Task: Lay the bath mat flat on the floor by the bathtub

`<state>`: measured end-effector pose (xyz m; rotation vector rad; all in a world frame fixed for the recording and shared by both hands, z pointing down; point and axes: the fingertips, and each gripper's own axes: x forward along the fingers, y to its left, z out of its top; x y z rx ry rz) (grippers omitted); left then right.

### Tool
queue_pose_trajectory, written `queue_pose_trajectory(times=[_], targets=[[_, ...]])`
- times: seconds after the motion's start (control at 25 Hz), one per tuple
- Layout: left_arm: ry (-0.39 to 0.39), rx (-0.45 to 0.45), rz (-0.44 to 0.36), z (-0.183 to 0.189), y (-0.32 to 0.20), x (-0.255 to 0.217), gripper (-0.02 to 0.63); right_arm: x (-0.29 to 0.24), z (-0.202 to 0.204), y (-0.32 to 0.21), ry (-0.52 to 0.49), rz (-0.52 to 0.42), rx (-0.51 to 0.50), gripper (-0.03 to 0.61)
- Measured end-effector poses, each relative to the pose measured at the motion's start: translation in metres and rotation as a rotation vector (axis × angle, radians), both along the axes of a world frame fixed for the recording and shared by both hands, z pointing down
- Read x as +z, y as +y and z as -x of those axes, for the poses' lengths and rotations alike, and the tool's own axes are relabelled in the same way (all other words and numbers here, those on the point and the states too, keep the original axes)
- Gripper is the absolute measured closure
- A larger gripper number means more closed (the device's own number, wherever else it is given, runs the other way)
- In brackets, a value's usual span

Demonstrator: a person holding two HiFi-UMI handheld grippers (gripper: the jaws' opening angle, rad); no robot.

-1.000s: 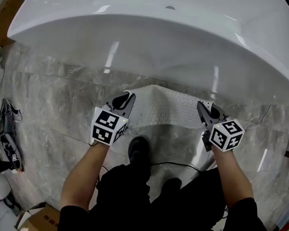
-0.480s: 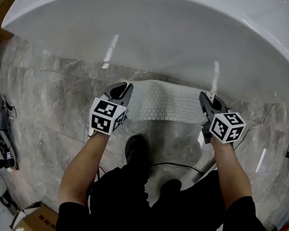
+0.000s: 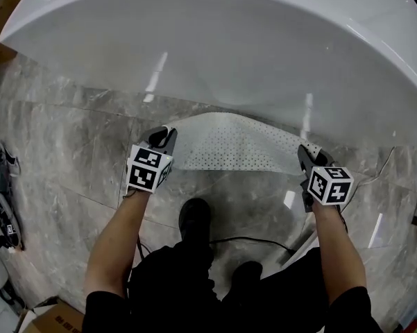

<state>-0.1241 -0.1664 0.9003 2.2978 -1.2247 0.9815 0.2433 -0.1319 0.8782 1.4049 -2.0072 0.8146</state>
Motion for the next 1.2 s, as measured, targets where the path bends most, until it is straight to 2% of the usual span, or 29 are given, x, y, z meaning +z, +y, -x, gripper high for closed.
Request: queue_pose_trajectory(times=[0.16,0.24,0.32,0.44,0.48,0.56,0.64,0.68,0.8,0.88,0.96,1.04,1.2], targets=[[-0.119,-0.084,0.046,0.042,-0.006,0.035,0.556,0.028,-0.034,0.013,0.135,0.041,0.055,0.394],[-0.194,-0.079,0.065,0.060,-0.006,0.048,0.517,0.035,-0.046,0.017,0.204,0.043,0.074,0.381],[-0.268,-0.049,0.070,0.073,-0.002,0.056,0.491,0.034,-0.062,0.019,0.229,0.036,0.130,0.373],[-0.313,-0.030,0.077,0.083,0.005,0.061,0.462,0.035,-0.078,0.026,0.236,0.045,0.177,0.373],[-0.308,-0.047,0.086,0.087,0.007,0.063,0.452,0.039,-0.075,0.028,0.243,0.054,0.158,0.373],[-0.273,-0.134,0.123,0.100,0.007,0.069,0.429,0.048,-0.057,0.025,0.253,0.066,0.079,0.373],[-0.245,-0.235,0.166,0.115,0.008,0.073,0.402,0.063,-0.021,0.020,0.255,0.069,-0.051,0.373],[-0.260,-0.245,0.169,0.119,0.008,0.073,0.394,0.073,0.002,0.019,0.261,0.072,-0.133,0.373],[-0.357,-0.116,0.143,0.110,0.012,0.078,0.394,0.112,0.074,0.025,0.309,0.093,-0.416,0.373],[-0.357,-0.012,0.157,0.088,0.021,0.088,0.394,0.141,0.115,0.037,0.360,0.116,-0.606,0.373],[-0.328,0.091,0.181,0.059,0.033,0.100,0.394,0.167,0.142,0.048,0.408,0.137,-0.743,0.373],[-0.308,0.197,0.206,0.029,0.047,0.111,0.394,0.187,0.154,0.056,0.434,0.162,-0.809,0.372],[-0.273,0.338,0.258,-0.013,0.070,0.130,0.393,0.211,0.150,0.060,0.443,0.209,-0.818,0.361]])
